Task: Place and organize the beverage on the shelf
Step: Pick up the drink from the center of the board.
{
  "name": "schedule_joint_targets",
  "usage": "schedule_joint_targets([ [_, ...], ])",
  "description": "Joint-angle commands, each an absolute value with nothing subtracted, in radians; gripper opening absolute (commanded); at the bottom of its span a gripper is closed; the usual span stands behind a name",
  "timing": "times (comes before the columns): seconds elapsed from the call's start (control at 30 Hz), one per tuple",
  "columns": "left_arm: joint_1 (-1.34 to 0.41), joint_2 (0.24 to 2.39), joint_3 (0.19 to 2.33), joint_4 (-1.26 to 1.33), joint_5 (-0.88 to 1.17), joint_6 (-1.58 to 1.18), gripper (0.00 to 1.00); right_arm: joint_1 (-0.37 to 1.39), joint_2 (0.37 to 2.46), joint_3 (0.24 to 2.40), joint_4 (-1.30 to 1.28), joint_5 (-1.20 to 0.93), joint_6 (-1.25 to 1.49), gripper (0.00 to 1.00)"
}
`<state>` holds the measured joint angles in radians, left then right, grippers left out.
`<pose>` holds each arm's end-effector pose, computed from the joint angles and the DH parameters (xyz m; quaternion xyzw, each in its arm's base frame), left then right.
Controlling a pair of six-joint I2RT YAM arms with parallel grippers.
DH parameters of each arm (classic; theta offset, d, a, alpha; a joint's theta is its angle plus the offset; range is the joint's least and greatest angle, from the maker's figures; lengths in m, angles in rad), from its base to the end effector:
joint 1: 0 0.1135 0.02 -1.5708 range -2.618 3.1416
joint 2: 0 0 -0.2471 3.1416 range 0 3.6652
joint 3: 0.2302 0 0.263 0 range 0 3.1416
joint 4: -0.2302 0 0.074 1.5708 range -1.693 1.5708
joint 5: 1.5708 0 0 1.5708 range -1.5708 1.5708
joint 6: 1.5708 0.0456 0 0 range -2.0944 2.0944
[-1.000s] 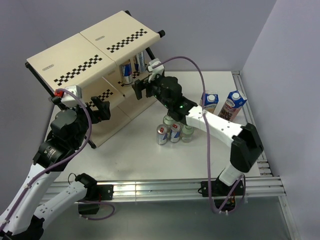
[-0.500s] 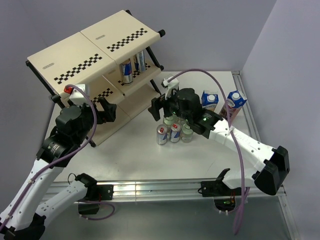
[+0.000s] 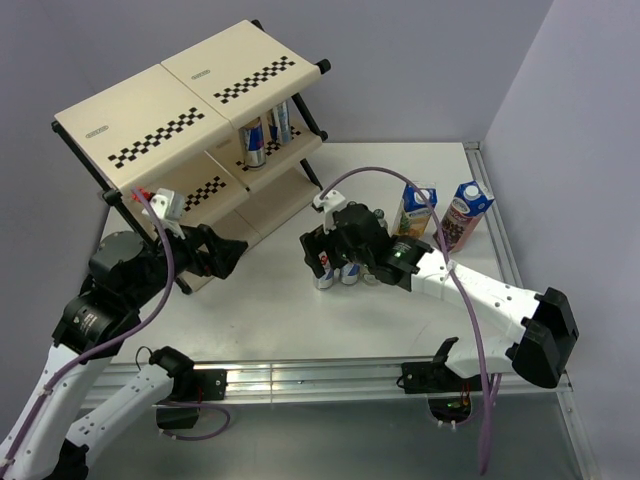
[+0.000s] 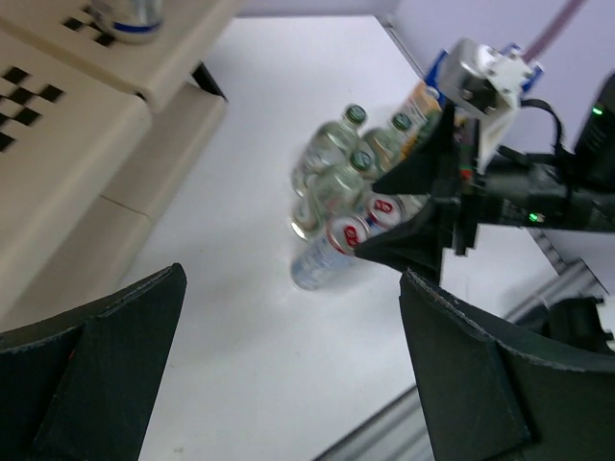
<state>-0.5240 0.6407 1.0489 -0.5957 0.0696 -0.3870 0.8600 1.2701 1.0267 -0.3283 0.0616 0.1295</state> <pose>0.1287 -0.0781 0.3957 0.0748 0.7664 -0.3045 0.5606 0.2046 0.2333 0.2814 -0.2996 0.8248 0.2035 0.4342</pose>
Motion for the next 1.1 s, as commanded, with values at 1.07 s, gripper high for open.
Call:
schedule_joint_targets([
  [1.07, -0.522, 0.517, 0.815, -0.463, 0.268, -0.387, 1.0, 0.971, 1.361, 0.796, -0.011, 0.345, 0.33, 0.85],
])
